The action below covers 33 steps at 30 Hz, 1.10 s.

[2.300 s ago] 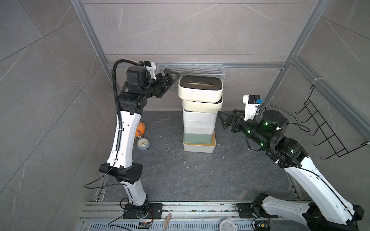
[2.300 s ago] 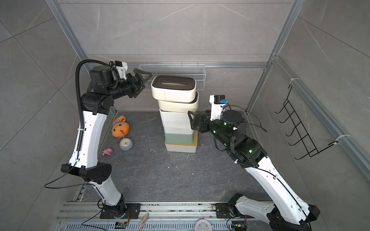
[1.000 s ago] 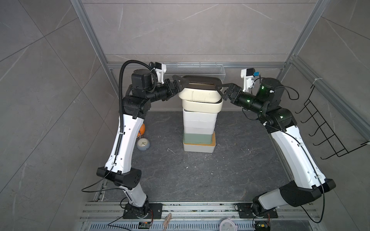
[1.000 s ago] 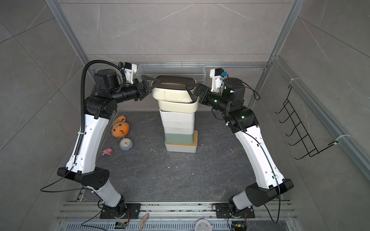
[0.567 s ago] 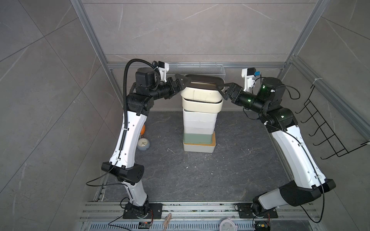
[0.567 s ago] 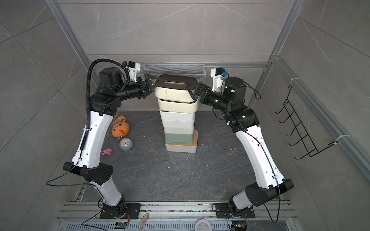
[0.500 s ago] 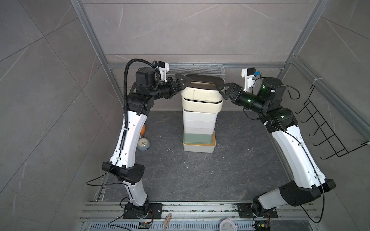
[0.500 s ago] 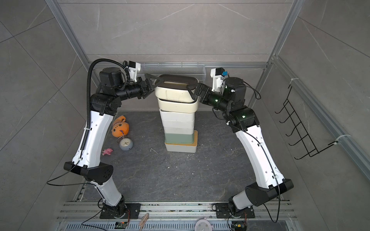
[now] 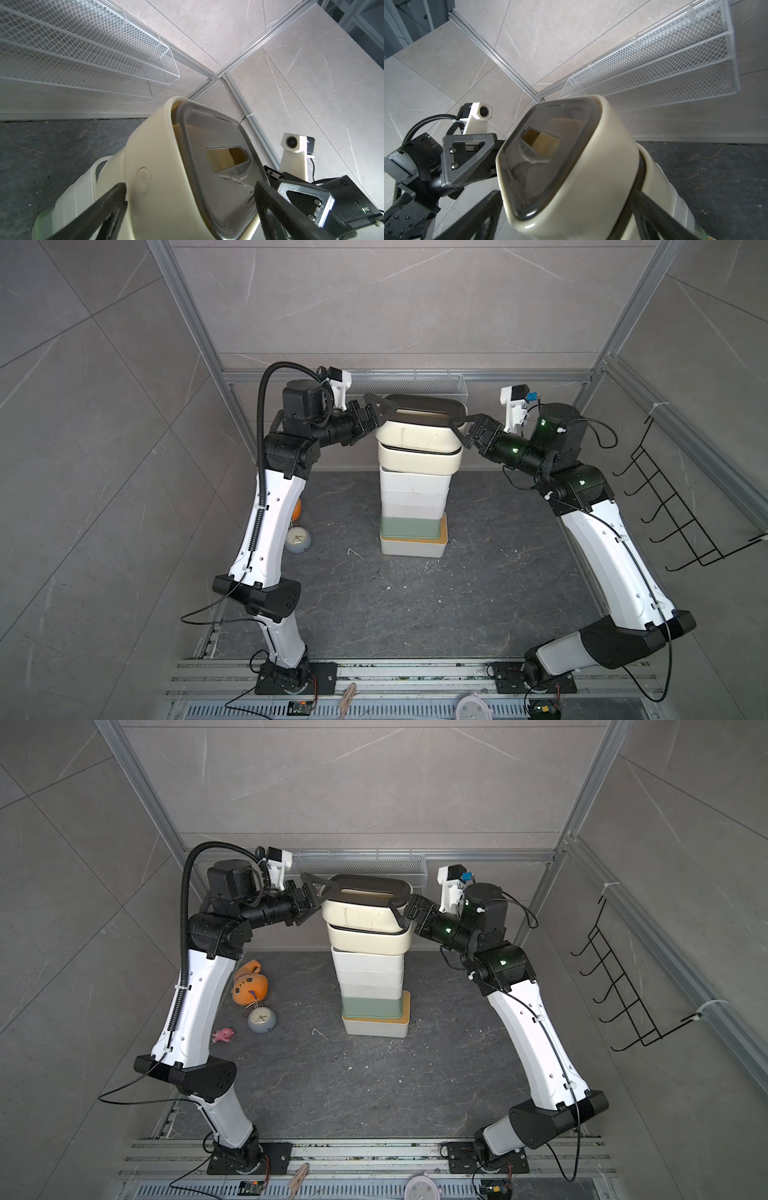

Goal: Stack the tissue boxes
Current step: Place the tissue box at the tissue box, then reset both arms

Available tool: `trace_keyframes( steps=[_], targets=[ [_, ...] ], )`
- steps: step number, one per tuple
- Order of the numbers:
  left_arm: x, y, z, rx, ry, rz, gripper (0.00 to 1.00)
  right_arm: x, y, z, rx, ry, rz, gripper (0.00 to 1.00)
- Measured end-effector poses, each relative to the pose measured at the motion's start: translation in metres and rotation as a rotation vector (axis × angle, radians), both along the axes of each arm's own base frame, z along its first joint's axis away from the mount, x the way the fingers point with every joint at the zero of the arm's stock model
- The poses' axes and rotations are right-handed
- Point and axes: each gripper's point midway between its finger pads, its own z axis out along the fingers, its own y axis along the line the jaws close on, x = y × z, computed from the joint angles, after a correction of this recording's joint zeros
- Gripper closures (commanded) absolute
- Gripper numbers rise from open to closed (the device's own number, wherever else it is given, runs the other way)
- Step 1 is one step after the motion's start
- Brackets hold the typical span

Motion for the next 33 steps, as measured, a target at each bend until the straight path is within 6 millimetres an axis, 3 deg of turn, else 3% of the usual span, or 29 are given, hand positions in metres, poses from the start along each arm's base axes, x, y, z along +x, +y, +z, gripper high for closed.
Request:
trace_keyframes(
  steps=[5,8,13,18,23,28,33],
  targets=[
    [-0.001,0.014,0.002,0.019,-0.009,0.044,0.02,-0.007,-0.015,0.012,0.003,-0.031,-0.057,0.00],
    [-0.014,0.026,0.012,0.035,-0.040,0.072,0.02,-0.020,-0.027,0.024,0.003,-0.068,-0.092,0.00],
    [-0.060,0.046,0.025,0.059,-0.104,0.096,0.02,-0.053,-0.048,0.033,-0.011,-0.126,-0.142,0.00],
    [-0.106,0.064,0.007,0.093,-0.138,0.108,0.02,-0.082,-0.075,0.013,-0.064,-0.154,-0.227,0.00],
    [-0.132,0.079,-0.056,0.162,-0.083,0.134,0.01,-0.105,-0.103,-0.032,-0.133,-0.144,-0.329,0.00],
    [-0.140,0.099,-0.147,0.267,0.050,0.219,0.00,-0.117,-0.127,-0.092,-0.199,-0.108,-0.426,0.00],
    [-0.136,0.123,-0.242,0.400,0.216,0.328,0.00,-0.118,-0.154,-0.166,-0.295,-0.033,-0.558,0.00]
  ],
)
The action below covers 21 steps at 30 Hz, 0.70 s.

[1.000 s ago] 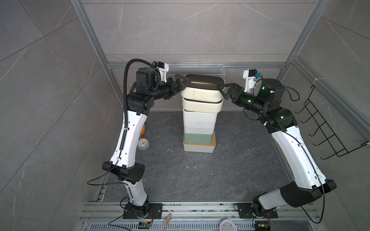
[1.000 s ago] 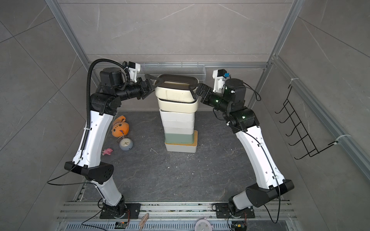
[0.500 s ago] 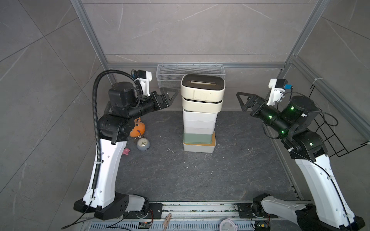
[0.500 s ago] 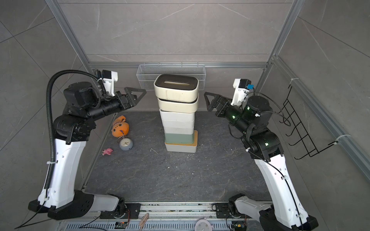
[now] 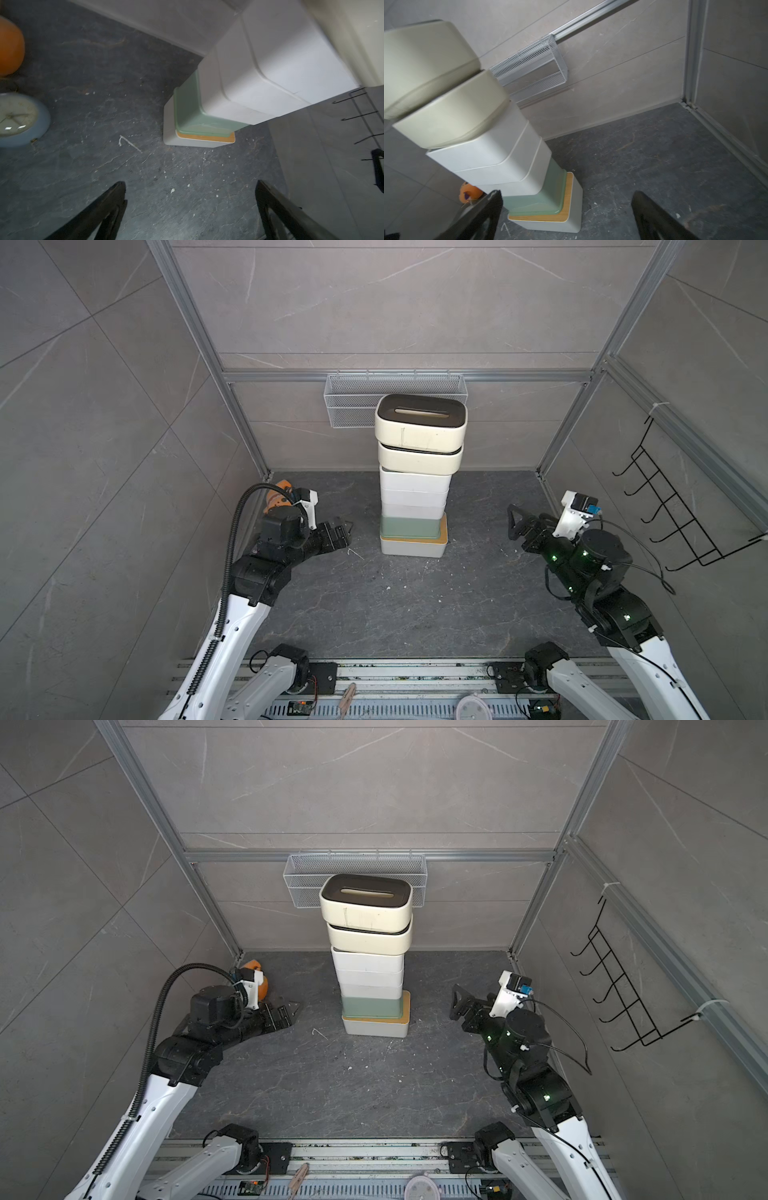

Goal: Stack the tissue boxes
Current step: Reset both arms

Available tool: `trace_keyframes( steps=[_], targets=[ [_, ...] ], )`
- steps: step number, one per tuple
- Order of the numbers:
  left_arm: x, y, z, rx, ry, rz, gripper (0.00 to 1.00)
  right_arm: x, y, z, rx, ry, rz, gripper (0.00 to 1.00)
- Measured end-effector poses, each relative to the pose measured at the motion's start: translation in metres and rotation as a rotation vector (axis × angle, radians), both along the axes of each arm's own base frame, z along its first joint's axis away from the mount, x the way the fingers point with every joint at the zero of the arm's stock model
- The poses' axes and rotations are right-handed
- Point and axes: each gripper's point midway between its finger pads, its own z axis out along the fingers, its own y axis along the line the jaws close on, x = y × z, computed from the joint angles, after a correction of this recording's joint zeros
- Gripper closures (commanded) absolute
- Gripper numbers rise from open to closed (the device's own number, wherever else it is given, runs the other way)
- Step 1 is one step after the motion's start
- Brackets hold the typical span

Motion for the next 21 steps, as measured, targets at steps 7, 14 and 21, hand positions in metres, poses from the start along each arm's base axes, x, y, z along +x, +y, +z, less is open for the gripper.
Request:
trace_keyframes(
  steps=[7,14,21],
  targets=[
    [0.003,0.052,-0.099,0.198,0.133,0.260,0.00,-0.010,-0.022,-0.069,-0.073,0.037,-0.094,0.00],
    [-0.002,0.106,-0.129,0.329,0.020,0.515,0.00,-0.016,-0.043,-0.116,-0.090,-0.008,-0.200,0.00],
    [0.001,0.143,-0.136,0.486,-0.119,0.679,0.00,-0.020,-0.077,-0.183,-0.125,0.004,-0.401,0.00]
  ],
)
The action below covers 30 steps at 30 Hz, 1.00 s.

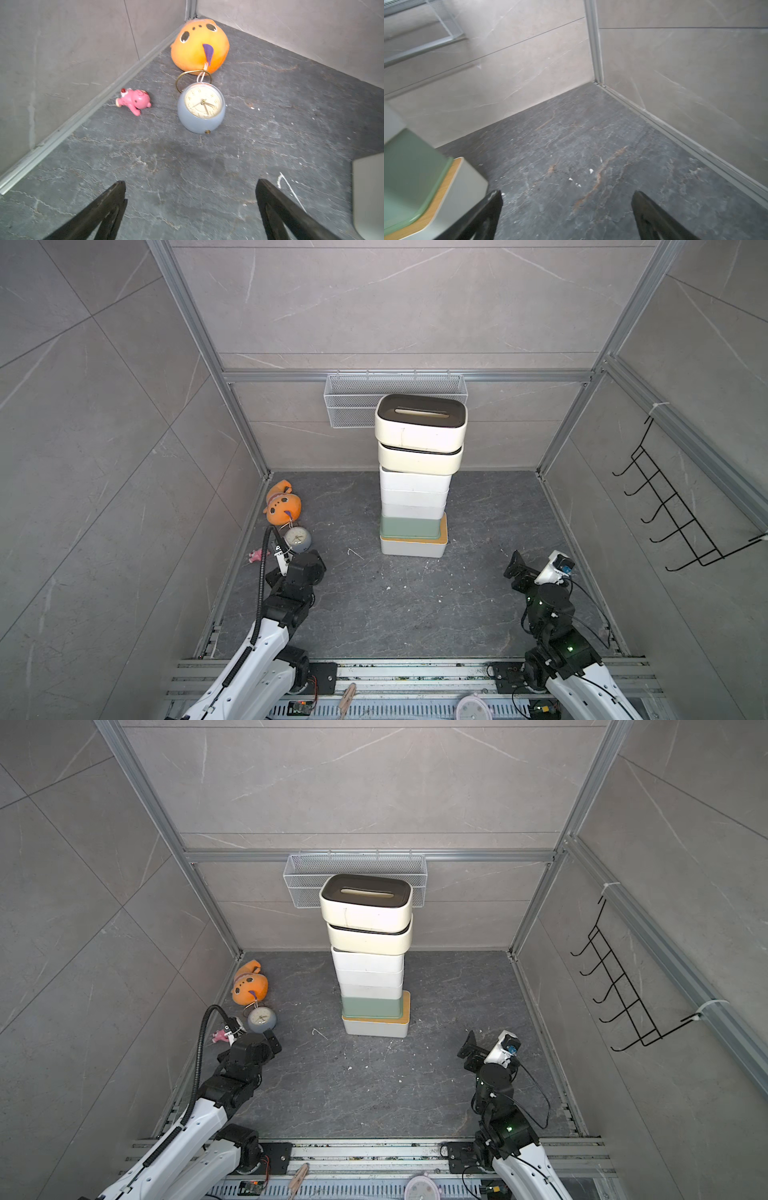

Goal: Stack the tissue boxes
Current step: Reset both arms

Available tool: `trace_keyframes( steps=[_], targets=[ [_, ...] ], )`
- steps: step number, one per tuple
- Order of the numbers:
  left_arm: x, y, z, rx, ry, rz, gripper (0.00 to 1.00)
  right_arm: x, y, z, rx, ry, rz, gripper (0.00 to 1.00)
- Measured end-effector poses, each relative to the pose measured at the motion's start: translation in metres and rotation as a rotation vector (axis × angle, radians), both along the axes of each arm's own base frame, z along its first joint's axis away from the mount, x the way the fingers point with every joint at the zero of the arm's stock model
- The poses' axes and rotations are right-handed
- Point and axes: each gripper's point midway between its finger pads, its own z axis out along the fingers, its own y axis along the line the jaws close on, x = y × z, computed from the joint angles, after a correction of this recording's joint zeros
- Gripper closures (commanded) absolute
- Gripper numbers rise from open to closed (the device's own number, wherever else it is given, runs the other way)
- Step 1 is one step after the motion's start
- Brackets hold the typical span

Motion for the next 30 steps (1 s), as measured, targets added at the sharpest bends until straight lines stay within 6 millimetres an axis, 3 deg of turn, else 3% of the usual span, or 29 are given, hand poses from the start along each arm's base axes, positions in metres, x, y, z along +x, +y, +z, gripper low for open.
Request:
trace_keyframes(
  steps=[3,11,19,27,30],
  targets=[
    [0.002,0.007,-0.008,0.072,-0.002,0.018,0.00,-0.004,-0.013,-0.015,-0.011,-0.006,-0.076,0.00],
    [0.035,-0.003,-0.006,0.227,-0.005,-0.080,0.00,0.009,-0.022,-0.009,-0.091,0.022,-0.143,0.00],
    [0.051,-0.006,-0.051,0.261,0.047,-0.193,0.00,0.027,-0.031,-0.038,-0.164,0.138,-0.181,0.00],
    [0.078,-0.020,-0.046,0.310,-0.047,-0.313,0.00,0.052,-0.024,-0.052,-0.199,0.174,-0.120,0.00],
    [0.078,-0.016,-0.056,0.321,-0.043,-0.314,0.00,0.062,-0.020,-0.049,-0.201,0.155,-0.093,0.00]
  ],
)
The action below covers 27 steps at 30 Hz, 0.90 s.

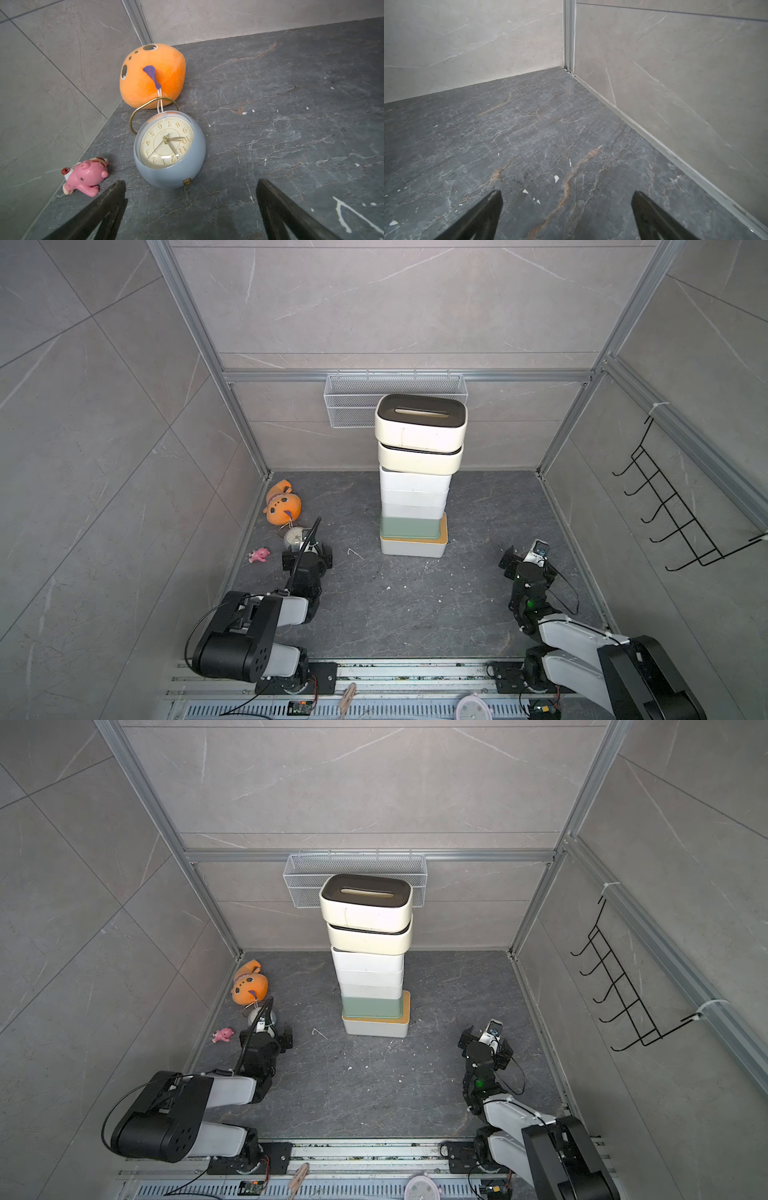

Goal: Stack the tissue boxes
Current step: Reset both arms

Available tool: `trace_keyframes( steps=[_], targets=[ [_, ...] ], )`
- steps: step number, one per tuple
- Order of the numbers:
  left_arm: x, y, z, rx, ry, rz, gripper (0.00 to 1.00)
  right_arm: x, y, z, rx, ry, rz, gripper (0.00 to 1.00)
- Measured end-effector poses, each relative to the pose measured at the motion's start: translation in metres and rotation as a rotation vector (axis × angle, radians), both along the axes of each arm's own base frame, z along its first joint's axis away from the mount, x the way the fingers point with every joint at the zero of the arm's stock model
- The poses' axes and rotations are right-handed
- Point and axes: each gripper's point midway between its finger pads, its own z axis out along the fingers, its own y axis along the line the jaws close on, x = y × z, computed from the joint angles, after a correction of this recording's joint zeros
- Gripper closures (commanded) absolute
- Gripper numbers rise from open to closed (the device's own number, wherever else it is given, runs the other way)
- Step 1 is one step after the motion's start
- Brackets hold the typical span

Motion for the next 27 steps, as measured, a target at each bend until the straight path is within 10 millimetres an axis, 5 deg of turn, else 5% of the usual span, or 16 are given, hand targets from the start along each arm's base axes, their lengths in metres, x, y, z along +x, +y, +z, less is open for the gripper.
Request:
trace_keyframes(
  steps=[8,20,27],
  targets=[
    [0.005,0.018,0.001,-0.041,-0.046,0.022,0.00,0.020,0.014,0.008,-0.022,-0.036,0.101,0.00],
    [0.029,0.031,0.007,-0.100,-0.026,0.059,0.00,0.034,0.031,-0.007,-0.056,-0.014,0.216,0.00],
    [0.025,0.047,-0.006,-0.160,0.021,0.099,0.00,0.050,0.035,-0.013,-0.051,0.001,0.249,0.00]
  ],
)
